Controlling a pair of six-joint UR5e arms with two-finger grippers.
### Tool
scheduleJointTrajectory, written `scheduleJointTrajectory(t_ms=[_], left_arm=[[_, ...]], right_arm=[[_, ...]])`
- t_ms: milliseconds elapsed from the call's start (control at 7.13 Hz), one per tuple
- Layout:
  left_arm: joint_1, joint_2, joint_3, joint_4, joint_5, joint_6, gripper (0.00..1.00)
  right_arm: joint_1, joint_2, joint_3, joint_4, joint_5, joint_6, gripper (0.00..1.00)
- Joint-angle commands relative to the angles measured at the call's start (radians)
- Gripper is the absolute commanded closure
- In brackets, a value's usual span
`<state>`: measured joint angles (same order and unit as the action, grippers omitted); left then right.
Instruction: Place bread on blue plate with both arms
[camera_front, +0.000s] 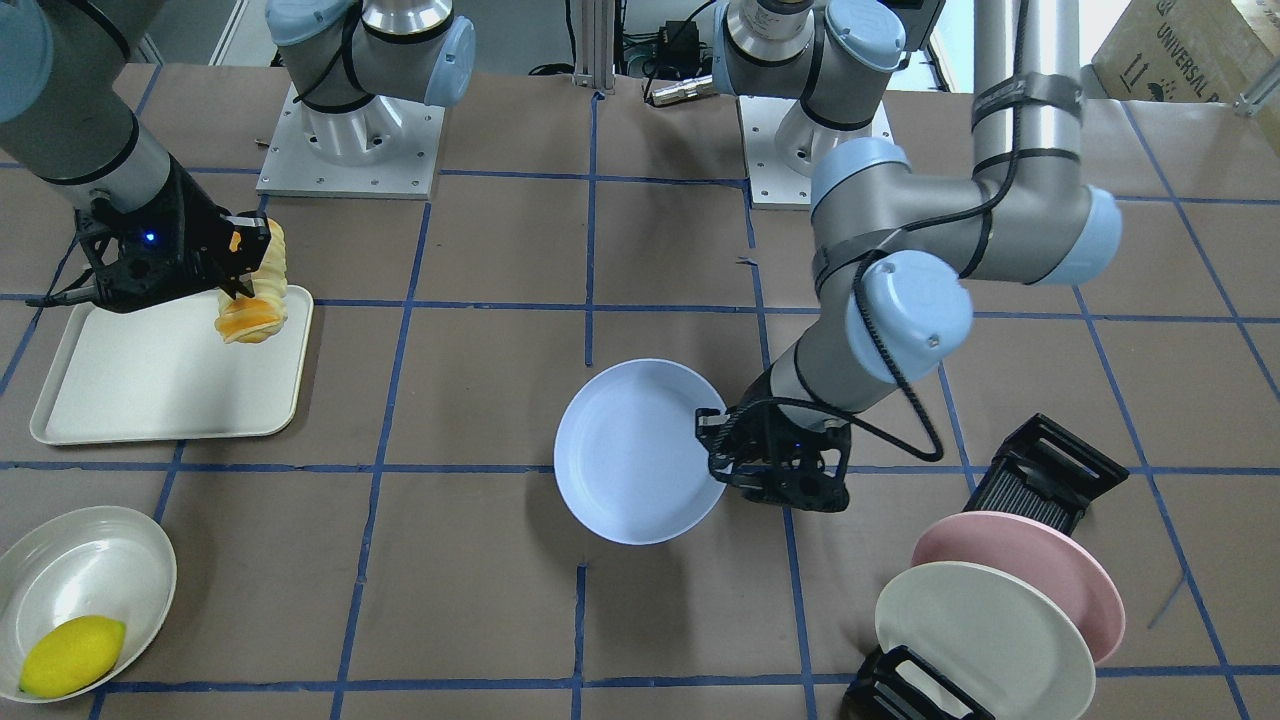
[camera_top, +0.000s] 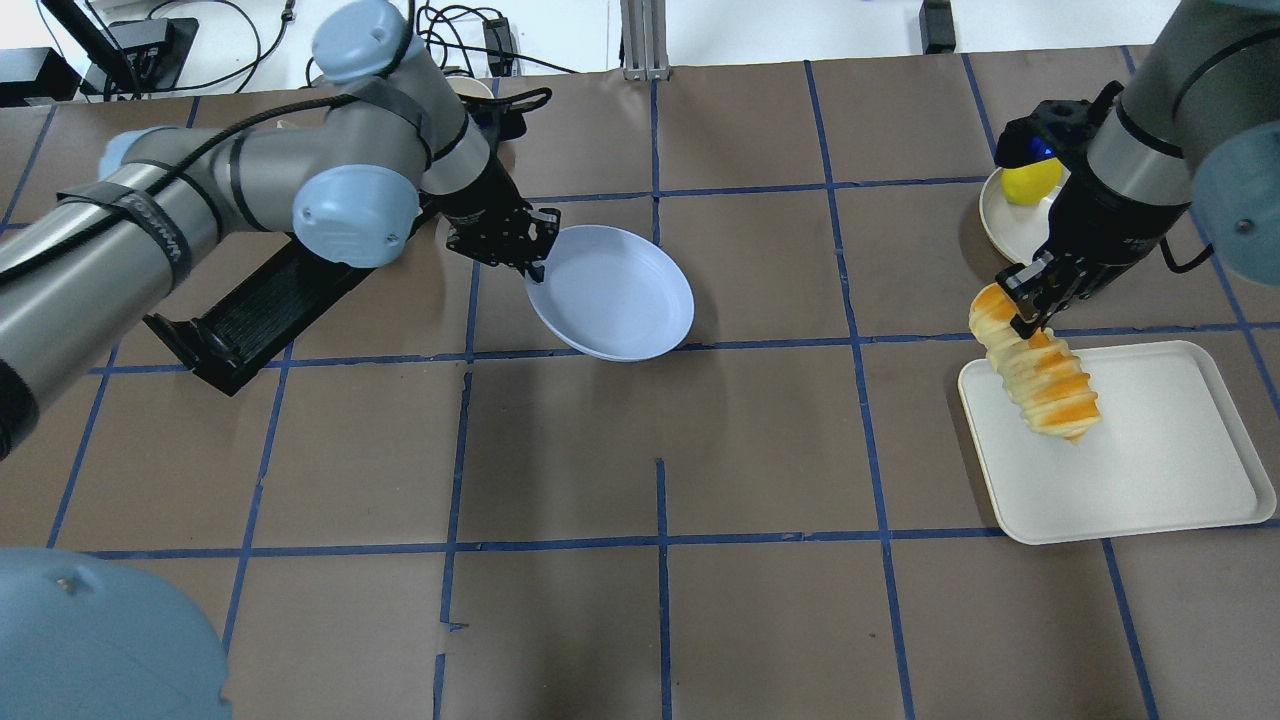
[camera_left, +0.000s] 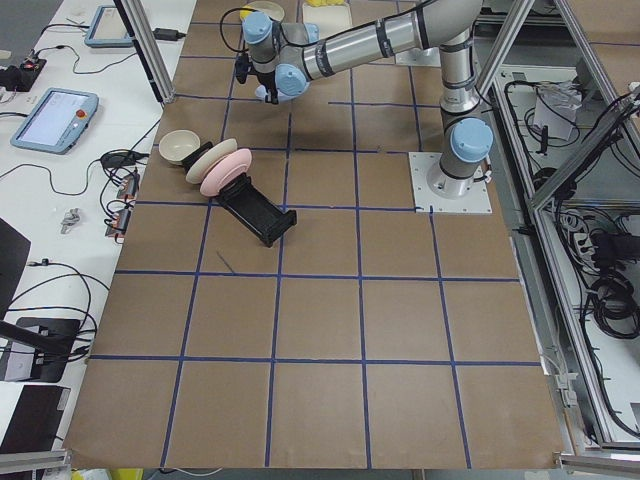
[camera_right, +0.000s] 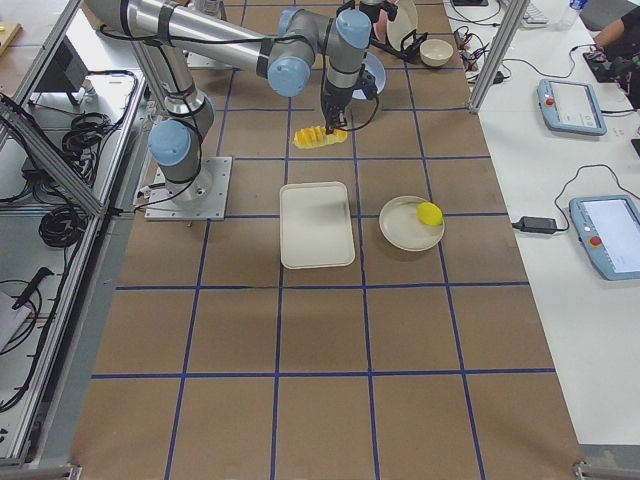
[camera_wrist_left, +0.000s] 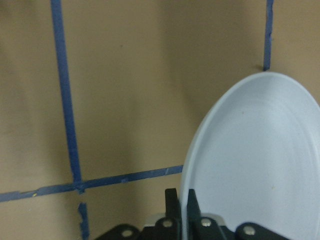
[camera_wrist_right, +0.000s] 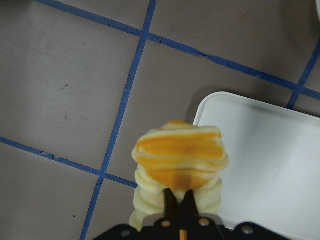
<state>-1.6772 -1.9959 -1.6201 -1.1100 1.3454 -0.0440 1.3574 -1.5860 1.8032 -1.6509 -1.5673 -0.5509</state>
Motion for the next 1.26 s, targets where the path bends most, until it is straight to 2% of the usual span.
scheduleJointTrajectory(t_ms=[0, 280, 421, 561, 701, 981, 1121], left_arm=[[-0.053, -0.043, -0.035, 0.113, 0.000, -0.080, 0.99], [-0.056, -0.044, -0.082, 0.165, 0.000, -0.082, 0.98], [-0.055, -0.038, -0.090, 0.183, 0.001, -0.079, 0.59], [-0.039, -0.024, -0.086, 0.180, 0.001, -0.080, 0.01], [-0.027, 0.000, -0.087, 0.164, 0.011, -0.077, 0.00], [0.032, 0.110, -0.054, -0.023, 0.070, -0.077, 0.00], [0.053, 0.174, -0.052, -0.096, 0.108, -0.073, 0.00]], right_arm=[[0.061, 0.006, -0.001, -0.012, 0.003, 0.067, 0.95], [0.197, 0.061, -0.011, -0.102, -0.002, 0.164, 0.95], [0.236, 0.095, -0.012, -0.131, 0.007, 0.236, 0.95], [0.268, 0.127, -0.016, -0.163, 0.013, 0.265, 0.95], [0.290, 0.162, -0.018, -0.200, 0.027, 0.282, 0.95], [0.353, 0.237, -0.065, -0.228, 0.036, 0.366, 0.95], [0.405, 0.286, -0.120, -0.230, 0.044, 0.431, 0.95]])
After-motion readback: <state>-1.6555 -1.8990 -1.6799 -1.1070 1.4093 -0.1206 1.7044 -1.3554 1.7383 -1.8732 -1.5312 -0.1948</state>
